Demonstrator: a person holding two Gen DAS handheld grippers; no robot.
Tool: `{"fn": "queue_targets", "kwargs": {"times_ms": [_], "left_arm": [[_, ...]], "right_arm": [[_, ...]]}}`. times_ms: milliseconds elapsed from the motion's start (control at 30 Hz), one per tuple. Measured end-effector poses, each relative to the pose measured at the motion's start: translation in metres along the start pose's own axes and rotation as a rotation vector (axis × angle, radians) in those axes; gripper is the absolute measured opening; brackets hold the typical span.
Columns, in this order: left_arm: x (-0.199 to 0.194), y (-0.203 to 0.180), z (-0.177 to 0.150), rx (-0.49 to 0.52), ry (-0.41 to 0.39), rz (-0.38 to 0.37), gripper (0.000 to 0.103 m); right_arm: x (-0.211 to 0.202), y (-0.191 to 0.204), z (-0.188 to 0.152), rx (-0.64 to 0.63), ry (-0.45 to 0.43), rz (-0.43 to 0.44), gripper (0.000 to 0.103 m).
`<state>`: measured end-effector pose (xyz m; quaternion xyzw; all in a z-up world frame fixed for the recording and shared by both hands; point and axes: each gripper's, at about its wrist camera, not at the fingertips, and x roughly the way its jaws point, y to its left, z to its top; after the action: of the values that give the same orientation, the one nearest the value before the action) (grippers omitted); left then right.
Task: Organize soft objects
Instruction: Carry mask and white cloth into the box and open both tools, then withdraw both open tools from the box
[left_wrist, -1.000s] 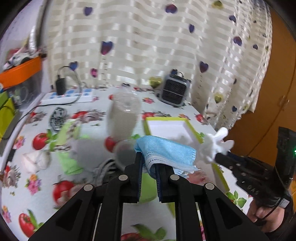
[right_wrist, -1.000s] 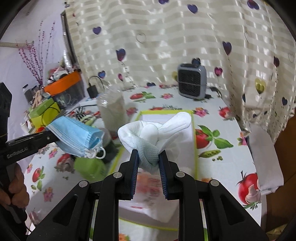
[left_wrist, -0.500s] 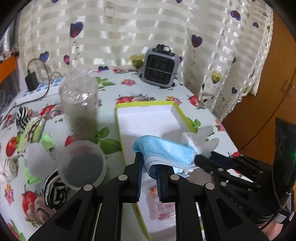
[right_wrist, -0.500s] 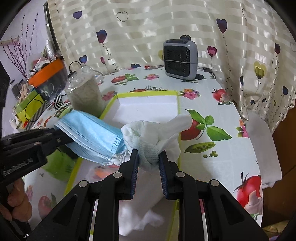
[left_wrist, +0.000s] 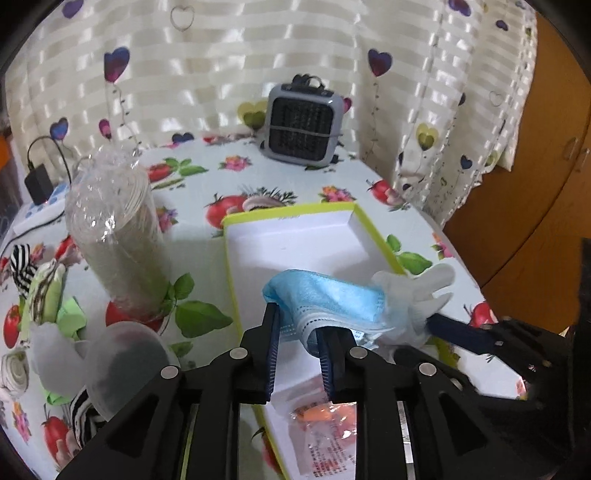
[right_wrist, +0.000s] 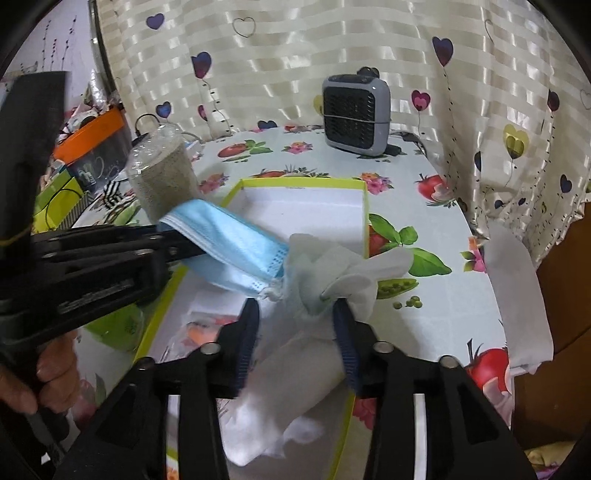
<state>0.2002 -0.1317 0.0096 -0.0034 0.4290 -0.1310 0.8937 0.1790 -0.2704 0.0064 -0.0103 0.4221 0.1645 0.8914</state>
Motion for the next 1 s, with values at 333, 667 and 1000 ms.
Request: {"fn": "queue_targets", "kwargs": {"times_ms": [333, 667, 1000], "left_arm": [[-0.019, 0.004, 0.003, -0.01, -0.048, -0.009, 0.02], [-0.035, 0.007, 0.001, -0.018, -0.068, -0.038, 0.021], [-0.071, 0.019, -0.024, -0.043, -0.104, -0.012, 0.021]], "right_arm": [[-0.018, 0.0, -0.003, 0.031, -0.053, -0.009, 0.044], [-0.026, -0.009, -0.004, 0.083, -0.077, -0.01, 0.044], [-0.061, 0.019, -0.004, 0.059, -0.15, 0.025, 0.044]]}}
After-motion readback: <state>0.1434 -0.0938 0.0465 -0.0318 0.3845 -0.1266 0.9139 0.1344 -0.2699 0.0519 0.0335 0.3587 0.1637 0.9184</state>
